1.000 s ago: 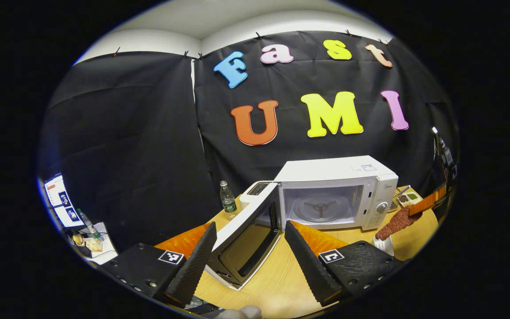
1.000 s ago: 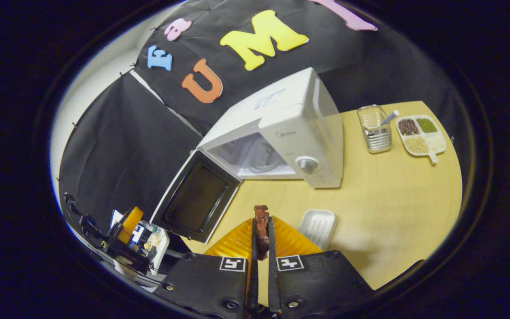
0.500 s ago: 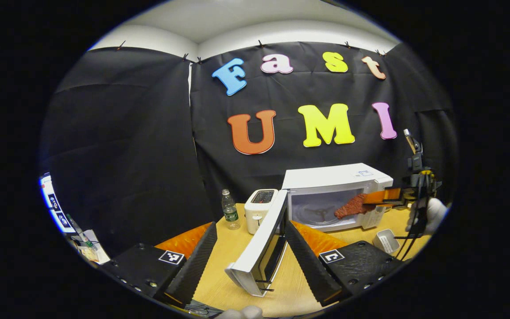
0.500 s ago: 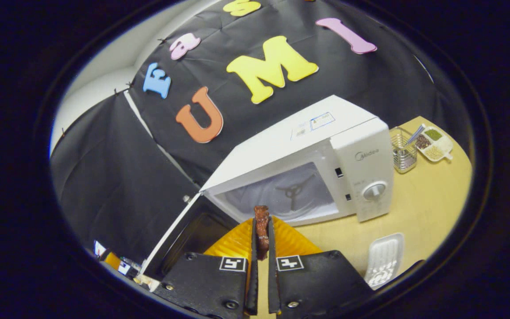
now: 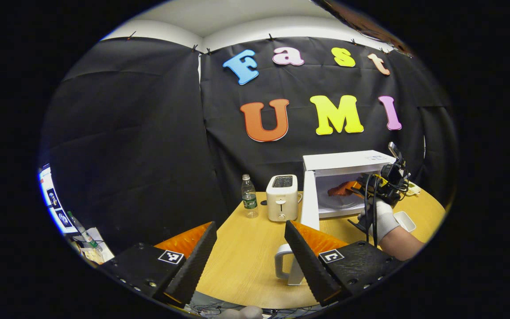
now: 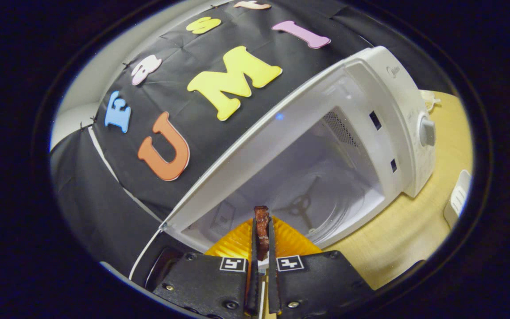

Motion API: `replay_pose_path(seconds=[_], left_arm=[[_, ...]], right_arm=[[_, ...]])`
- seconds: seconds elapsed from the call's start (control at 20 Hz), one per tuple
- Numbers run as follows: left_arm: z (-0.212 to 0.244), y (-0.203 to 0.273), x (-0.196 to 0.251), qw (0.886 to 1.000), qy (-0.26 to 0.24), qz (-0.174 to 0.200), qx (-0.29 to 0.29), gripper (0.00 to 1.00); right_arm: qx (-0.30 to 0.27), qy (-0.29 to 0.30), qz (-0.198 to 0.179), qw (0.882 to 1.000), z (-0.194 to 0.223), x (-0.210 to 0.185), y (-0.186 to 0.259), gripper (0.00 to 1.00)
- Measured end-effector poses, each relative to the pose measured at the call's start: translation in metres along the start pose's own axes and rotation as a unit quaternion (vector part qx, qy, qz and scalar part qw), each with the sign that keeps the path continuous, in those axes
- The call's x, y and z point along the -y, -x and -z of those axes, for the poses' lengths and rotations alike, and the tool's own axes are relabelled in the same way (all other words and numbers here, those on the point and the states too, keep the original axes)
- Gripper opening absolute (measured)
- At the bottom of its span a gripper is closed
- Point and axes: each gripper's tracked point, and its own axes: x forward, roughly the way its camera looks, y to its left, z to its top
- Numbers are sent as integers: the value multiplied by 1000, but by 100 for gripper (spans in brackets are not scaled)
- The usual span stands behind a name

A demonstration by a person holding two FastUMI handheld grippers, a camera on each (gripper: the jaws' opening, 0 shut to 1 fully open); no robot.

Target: Open the microwave oven with the left hand, put the food in, and close the microwave oven.

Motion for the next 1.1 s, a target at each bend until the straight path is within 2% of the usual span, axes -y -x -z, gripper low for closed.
replay_pose_path(seconds=[0.15, 0.25, 0.35, 0.5, 0.55, 0.6, 0.7, 0.75, 0.85, 0.9, 1.0, 1.05, 1.1], left_arm=[[8, -4, -13, 1000, -3, -10, 4, 95], [12, -8, -19, 1000, 0, -16, 3, 95], [13, -9, -19, 1000, -5, -20, 5, 95], [11, -11, -21, 1000, -8, -23, 13, 95], [12, -13, -22, 1000, -9, -25, 11, 95], [16, -15, -23, 1000, -7, -25, 9, 95], [15, -17, -22, 1000, 4, -27, 7, 95], [15, -19, -21, 1000, 6, -26, 6, 95], [14, -23, -20, 1000, 3, -26, 6, 95], [15, -26, -18, 1000, 3, -25, 6, 95], [15, -27, -15, 1000, 2, -25, 10, 95], [16, -27, -16, 1000, 1, -26, 9, 95], [16, -27, -15, 1000, 1, -26, 8, 95]], right_arm=[[21, -17, 32, 999, 4, 20, -25, 12], [15, -25, 59, 998, 18, 40, -34, 12], [35, -31, 57, 997, 12, 41, -40, 12], [45, 31, 60, 997, 12, 38, -48, 14], [45, 51, 67, 995, 12, 40, -49, 6], [47, 69, 70, 994, 12, 40, -50, 19], [53, 109, 73, 990, 9, 38, -49, 22], [57, 129, 78, 987, 7, 39, -48, 13], [71, 163, 83, 981, 1, 39, -46, 26], [73, 173, 83, 979, -2, 39, -46, 41], [71, 186, 74, 977, -1, 36, -45, 57], [72, 192, 72, 976, -3, 35, -43, 69], [73, 202, 70, 974, -5, 34, -40, 72]])
